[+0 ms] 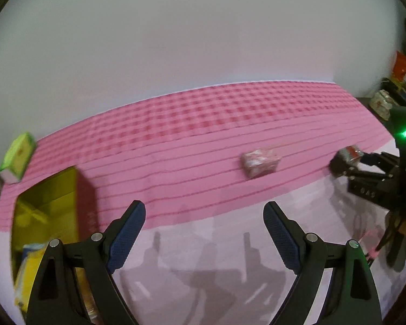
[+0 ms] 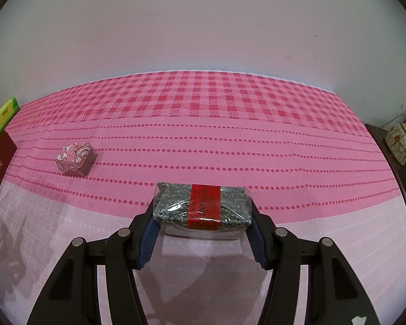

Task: Organize snacks
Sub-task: 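Close the left tool on the pink cube while the right tool holds the sesame block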

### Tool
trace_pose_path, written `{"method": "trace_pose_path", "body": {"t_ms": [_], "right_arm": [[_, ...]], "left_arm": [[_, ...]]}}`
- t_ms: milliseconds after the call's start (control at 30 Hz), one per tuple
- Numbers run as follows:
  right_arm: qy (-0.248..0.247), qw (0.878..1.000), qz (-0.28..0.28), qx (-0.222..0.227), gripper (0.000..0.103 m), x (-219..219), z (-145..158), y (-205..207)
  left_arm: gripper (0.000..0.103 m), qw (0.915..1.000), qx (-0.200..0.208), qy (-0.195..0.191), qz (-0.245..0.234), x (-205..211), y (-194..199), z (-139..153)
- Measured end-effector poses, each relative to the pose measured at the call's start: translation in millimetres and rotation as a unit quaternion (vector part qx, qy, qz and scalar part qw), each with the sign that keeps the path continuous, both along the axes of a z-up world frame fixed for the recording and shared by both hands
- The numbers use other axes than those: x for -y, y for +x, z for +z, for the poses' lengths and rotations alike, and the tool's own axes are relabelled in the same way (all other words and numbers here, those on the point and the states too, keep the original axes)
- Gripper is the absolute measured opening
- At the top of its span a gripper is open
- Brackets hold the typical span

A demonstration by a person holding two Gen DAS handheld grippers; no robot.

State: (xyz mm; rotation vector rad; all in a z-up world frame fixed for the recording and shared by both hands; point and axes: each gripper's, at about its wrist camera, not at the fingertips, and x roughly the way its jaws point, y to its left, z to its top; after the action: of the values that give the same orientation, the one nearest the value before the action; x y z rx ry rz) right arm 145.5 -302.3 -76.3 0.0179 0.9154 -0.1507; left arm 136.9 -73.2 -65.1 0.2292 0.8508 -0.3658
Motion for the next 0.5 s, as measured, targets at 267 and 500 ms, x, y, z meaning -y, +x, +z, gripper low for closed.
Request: {"method": "trace_pose_path", "body": {"t_ms": [267, 500], "right_arm": [[-0.007, 1.0, -0.001, -0.007, 0.054, -3, -1, 1], [-0.006, 1.0, 0.001, -0.008, 0.054, -2, -1, 2]], "left_arm": [[0.089, 0.9991, -0.03, -0.012, -0.029, 31, 20, -12], [0.089, 0.998, -0.039, -0.006, -0.05, 41, 36, -18]]}}
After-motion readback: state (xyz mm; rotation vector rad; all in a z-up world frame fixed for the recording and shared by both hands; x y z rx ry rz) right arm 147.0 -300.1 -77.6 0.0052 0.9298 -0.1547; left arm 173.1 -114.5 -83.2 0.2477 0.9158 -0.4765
